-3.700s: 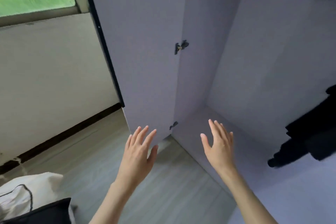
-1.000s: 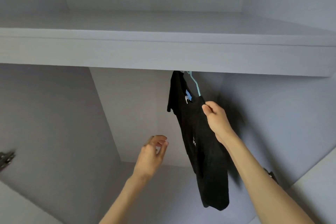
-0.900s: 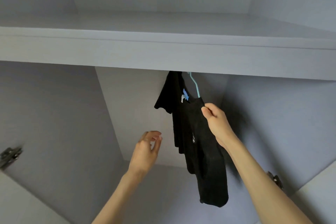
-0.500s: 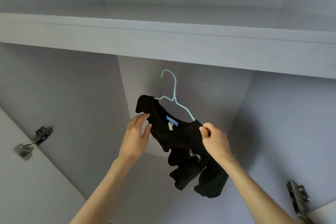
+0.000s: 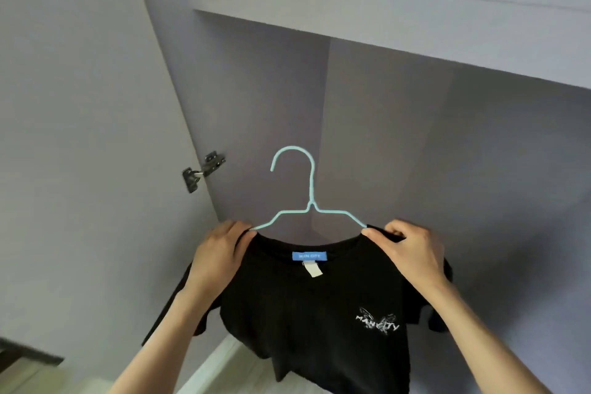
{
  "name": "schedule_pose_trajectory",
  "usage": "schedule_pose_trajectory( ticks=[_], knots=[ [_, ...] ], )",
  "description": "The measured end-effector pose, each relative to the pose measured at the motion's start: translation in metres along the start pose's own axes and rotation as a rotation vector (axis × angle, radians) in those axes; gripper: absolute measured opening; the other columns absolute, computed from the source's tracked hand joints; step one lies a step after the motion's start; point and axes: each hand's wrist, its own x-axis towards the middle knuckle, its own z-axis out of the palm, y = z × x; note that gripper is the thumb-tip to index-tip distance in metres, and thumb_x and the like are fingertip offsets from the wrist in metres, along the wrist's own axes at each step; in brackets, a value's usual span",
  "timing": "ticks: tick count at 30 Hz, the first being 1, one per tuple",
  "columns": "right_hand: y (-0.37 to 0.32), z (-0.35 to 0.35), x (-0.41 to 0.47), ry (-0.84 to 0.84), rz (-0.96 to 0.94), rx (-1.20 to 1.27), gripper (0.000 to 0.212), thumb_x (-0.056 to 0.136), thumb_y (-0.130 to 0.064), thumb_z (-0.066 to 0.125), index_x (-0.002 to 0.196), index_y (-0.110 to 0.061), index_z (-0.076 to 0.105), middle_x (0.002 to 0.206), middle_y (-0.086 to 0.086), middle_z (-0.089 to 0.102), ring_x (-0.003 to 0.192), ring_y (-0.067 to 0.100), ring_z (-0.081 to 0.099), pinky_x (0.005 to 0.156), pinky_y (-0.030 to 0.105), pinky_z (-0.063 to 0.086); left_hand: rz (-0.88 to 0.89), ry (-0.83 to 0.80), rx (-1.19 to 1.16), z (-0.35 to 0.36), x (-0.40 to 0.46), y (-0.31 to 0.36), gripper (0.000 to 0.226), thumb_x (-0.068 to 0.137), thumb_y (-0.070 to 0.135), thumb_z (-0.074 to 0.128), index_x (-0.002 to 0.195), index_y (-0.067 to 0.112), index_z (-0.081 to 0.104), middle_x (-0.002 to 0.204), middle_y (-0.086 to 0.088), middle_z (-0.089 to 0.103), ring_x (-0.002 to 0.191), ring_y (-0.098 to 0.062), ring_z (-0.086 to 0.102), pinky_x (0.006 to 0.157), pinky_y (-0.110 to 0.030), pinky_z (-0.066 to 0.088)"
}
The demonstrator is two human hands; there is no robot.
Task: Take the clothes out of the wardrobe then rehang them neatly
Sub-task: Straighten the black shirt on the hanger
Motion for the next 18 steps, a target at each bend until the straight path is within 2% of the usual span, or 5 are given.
schedule_pose_trajectory(
  ticks=[4, 7, 11, 14, 18],
  knots=[
    [-0.029, 0.054, -0.014, -0.092, -0.062, 0.052, 0.042, 0.072, -0.049, 0.071, 0.056, -0.015, 0.054, 0.052, -0.006, 0.054, 0.052, 0.016, 0.053, 0.051, 0.032, 0.040, -0.109, 0.078, 0.061, -0.021, -0.055, -0.038, 0.042, 0.094, 0.049, 0.036, 0.094, 0.017, 0.063, 0.087, 0.003, 0.063, 0.075, -0.018, 0.059, 0.062, -0.029, 0.048],
    [-0.049, 0.092, -0.028, -0.196, -0.115, 0.060, 0.039, 0.074, -0.045, 0.072, 0.059, -0.014, 0.055, 0.057, -0.005, 0.055, 0.056, 0.019, 0.053, 0.053, 0.032, 0.040, -0.327, 0.089, 0.102, -0.028, -0.107, -0.059, 0.037, 0.091, 0.050, 0.038, 0.089, 0.020, 0.060, 0.084, 0.006, 0.061, 0.078, -0.017, 0.058, 0.065, -0.027, 0.043],
    [-0.080, 0.129, -0.038, -0.408, -0.244, 0.070, 0.039, 0.079, -0.053, 0.061, 0.068, -0.016, 0.058, 0.066, -0.005, 0.059, 0.065, 0.018, 0.055, 0.061, 0.034, 0.044, -0.632, 0.128, 0.143, -0.041, -0.167, -0.075, 0.051, 0.079, 0.065, 0.033, 0.081, 0.021, 0.057, 0.074, 0.005, 0.057, 0.069, -0.017, 0.053, 0.060, -0.027, 0.039],
    [-0.109, 0.156, -0.033, -0.543, -0.434, 0.047, 0.042, 0.083, -0.054, 0.054, 0.088, -0.014, 0.067, 0.081, -0.004, 0.060, 0.078, 0.014, 0.051, 0.076, 0.032, 0.043, -0.819, 0.247, 0.163, -0.047, -0.205, -0.075, 0.053, 0.078, 0.065, 0.036, 0.074, 0.016, 0.056, 0.069, 0.003, 0.056, 0.064, -0.018, 0.052, 0.056, -0.029, 0.040],
    [-0.143, 0.186, -0.041, -0.698, -0.638, 0.091, 0.043, 0.084, -0.051, 0.053, 0.088, -0.010, 0.066, 0.079, -0.006, 0.052, 0.080, 0.016, 0.048, 0.073, 0.028, 0.035, -1.129, 0.440, 0.049, -0.035, -0.263, -0.057, 0.044, 0.083, 0.053, 0.052, 0.067, 0.012, 0.051, 0.065, -0.002, 0.053, 0.061, -0.020, 0.051, 0.053, -0.032, 0.041]
  ],
)
